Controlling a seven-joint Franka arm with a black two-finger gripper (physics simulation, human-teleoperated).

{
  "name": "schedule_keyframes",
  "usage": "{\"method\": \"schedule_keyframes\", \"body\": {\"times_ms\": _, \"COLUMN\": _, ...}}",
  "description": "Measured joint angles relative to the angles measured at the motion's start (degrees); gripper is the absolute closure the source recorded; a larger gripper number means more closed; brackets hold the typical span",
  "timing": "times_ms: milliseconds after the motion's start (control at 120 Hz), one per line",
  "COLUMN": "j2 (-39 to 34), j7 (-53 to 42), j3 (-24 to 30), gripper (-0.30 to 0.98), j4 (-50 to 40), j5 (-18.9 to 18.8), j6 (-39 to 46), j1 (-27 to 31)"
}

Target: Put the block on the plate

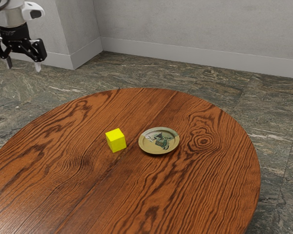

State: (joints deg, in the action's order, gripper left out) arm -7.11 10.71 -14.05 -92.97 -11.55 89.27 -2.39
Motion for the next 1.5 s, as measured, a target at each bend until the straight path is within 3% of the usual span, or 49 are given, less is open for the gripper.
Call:
{"method": "schedule_keyframes", "body": {"times_ms": 183, "j2": 0.65, "j7": 0.60, "j3": 1.51, "gripper": 0.00, "j4": -0.71, "j5": 0.64, "j6": 1.04, "j1": 0.08}}
{"method": "schedule_keyframes", "body": {"times_ms": 300, "j2": 1.89, "j7": 0.96, "j3": 1.80, "gripper": 0.00, "j4": -6.32, "j5": 1.85, "j6": 3.49, "j1": -0.04}}
{"method": "schedule_keyframes", "body": {"times_ms": 500, "j2": 11.20, "j7": 3.88, "j3": 2.03, "gripper": 0.00, "j4": -8.84, "j5": 8.78, "j6": 12.16, "j1": 0.06}}
{"method": "schedule_keyframes", "body": {"times_ms": 667, "j2": 17.39, "j7": 10.40, "j3": 2.04, "gripper": 0.00, "j4": -8.79, "j5": 12.19, "j6": 19.42, "j1": -7.20}}
{"method": "schedule_keyframes", "body": {"times_ms": 817, "j2": 24.31, "j7": 17.63, "j3": 0.28, "gripper": 0.00, "j4": -7.49, "j5": 15.07, "j6": 25.17, "j1": -8.07}}
{"method": "schedule_keyframes", "body": {"times_ms": 1092, "j2": 37.31, "j7": 29.63, "j3": -0.66, "gripper": 0.00, "j4": 2.29, "j5": 16.61, "j6": 29.86, "j1": -6.49}}
{"method": "schedule_keyframes", "body": {"times_ms": 1500, "j2": 43.59, "j7": 40.25, "j3": 0.09, "gripper": 0.00, "j4": 6.26, "j5": 17.01, "j6": 33.23, "j1": -6.21}}
